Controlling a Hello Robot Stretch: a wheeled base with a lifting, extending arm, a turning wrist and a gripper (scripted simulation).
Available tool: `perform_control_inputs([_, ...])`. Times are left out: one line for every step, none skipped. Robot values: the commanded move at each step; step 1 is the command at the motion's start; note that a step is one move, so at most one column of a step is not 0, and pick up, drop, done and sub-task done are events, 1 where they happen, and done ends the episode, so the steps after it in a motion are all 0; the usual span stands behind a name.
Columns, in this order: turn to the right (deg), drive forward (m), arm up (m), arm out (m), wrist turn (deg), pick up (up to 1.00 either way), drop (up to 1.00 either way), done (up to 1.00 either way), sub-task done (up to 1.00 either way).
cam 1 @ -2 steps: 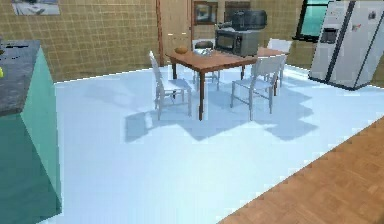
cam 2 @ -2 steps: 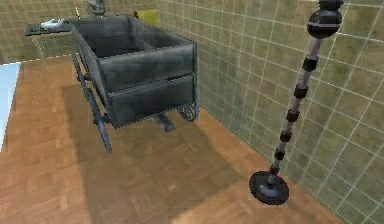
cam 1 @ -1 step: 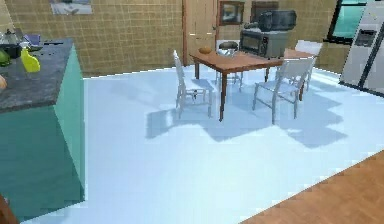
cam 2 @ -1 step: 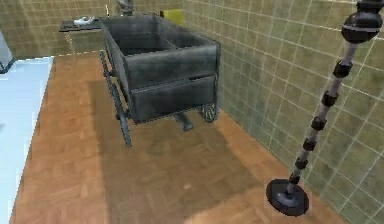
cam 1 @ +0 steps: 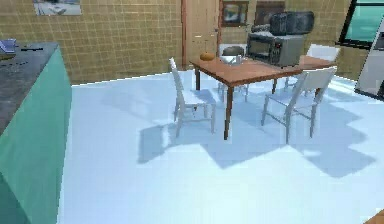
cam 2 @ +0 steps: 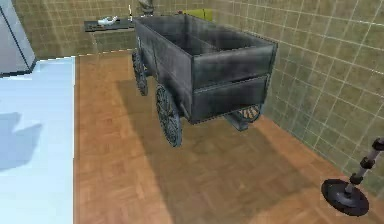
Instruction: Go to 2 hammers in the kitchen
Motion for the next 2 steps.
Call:
perform_control_inputs([-24.0,0.00,0.00,0.00,0.0,0.00,0.00,0.00,0.00])
perform_control_inputs([0.0,1.00,0.00,0.00,0.0,0.00,0.00,0.00,0.00])
